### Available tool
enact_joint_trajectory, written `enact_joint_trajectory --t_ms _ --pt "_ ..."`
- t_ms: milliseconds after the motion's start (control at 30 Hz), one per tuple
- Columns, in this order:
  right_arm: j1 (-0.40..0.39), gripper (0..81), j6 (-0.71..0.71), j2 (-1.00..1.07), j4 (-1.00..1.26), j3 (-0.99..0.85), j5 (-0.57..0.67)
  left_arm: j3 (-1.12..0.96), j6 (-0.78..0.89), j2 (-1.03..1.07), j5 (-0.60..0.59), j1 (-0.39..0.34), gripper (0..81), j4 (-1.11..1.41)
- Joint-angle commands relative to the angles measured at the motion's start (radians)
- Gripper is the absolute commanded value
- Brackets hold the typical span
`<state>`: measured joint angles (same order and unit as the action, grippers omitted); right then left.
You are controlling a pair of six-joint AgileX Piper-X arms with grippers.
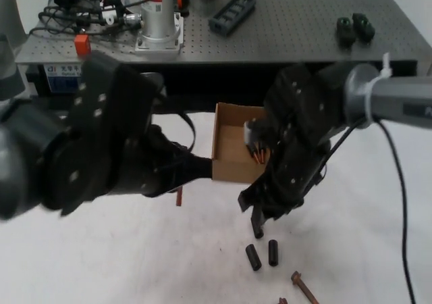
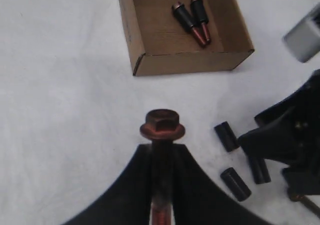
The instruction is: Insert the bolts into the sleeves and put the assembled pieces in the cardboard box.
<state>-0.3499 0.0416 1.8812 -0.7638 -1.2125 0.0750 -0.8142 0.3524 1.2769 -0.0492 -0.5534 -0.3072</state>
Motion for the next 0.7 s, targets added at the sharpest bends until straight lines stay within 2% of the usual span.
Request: enact_joint_trajectory --t_ms 0,433,500,600,667 --pt "0.001 33.5 -0.012 -0.009 -0.003 -0.003 0.008 0.012 0.014 -0.018 0.007 0.001 0.6 0.025" --pt "-0.014 31.4 -0.055 0.062 0.058 -0.003 -0.088 0.02 0.036 -0.056 -0.023 0.001 0.6 0.025" --pt "-0.014 23.5 -0.058 0.062 0.064 -0.003 -0.088 0.02 0.036 -0.056 -0.023 0.001 0.6 0.025" --pt "-0.014 0.1 -0.065 0.052 0.064 -0.003 -0.075 0.02 0.036 -0.056 -0.039 0.001 0.6 0.027" --pt "-0.005 3.3 -0.065 0.027 0.067 -0.003 -0.018 0.02 0.049 -0.056 -0.077 0.001 0.6 0.042"
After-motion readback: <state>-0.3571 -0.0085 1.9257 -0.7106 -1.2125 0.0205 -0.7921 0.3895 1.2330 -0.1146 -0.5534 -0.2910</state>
